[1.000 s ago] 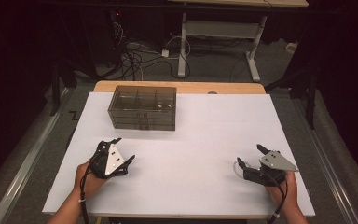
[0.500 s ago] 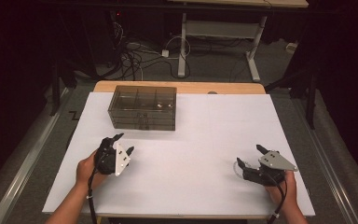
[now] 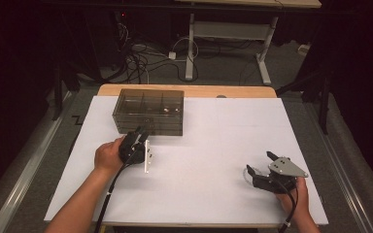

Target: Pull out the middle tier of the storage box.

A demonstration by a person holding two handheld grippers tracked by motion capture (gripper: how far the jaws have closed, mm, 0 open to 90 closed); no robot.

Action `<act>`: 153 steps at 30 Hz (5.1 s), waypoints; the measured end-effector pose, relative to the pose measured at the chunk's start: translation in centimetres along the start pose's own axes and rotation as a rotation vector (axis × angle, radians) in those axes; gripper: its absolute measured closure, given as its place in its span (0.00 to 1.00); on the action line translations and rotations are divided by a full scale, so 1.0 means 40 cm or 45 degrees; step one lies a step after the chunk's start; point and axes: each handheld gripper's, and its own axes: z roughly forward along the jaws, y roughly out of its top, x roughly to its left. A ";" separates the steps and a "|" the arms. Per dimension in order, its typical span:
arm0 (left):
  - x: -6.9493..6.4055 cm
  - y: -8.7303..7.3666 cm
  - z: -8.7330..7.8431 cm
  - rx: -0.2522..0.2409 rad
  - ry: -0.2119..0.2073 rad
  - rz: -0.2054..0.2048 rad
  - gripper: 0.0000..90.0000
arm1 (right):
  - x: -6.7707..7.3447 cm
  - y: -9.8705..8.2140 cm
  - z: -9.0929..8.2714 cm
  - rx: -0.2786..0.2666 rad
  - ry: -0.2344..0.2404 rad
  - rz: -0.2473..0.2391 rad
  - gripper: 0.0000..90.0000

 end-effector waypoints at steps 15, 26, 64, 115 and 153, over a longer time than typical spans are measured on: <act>-0.043 0.009 0.054 0.028 0.119 0.197 0.86 | 0.003 0.000 0.003 0.004 0.025 -0.010 0.18; -0.049 0.021 0.069 0.018 0.154 0.267 0.87 | 0.007 0.001 0.008 0.019 0.038 -0.024 0.18; -0.052 0.017 -0.008 0.005 0.080 0.133 0.87 | 0.013 -0.002 0.006 0.031 0.063 -0.048 0.19; 0.159 -0.134 0.043 0.146 -0.593 -1.002 0.93 | 0.012 -0.001 0.011 0.034 0.090 -0.068 0.19; 0.154 -0.172 0.005 0.164 -0.679 -0.978 0.93 | 0.008 0.001 0.003 0.022 0.083 -0.071 0.19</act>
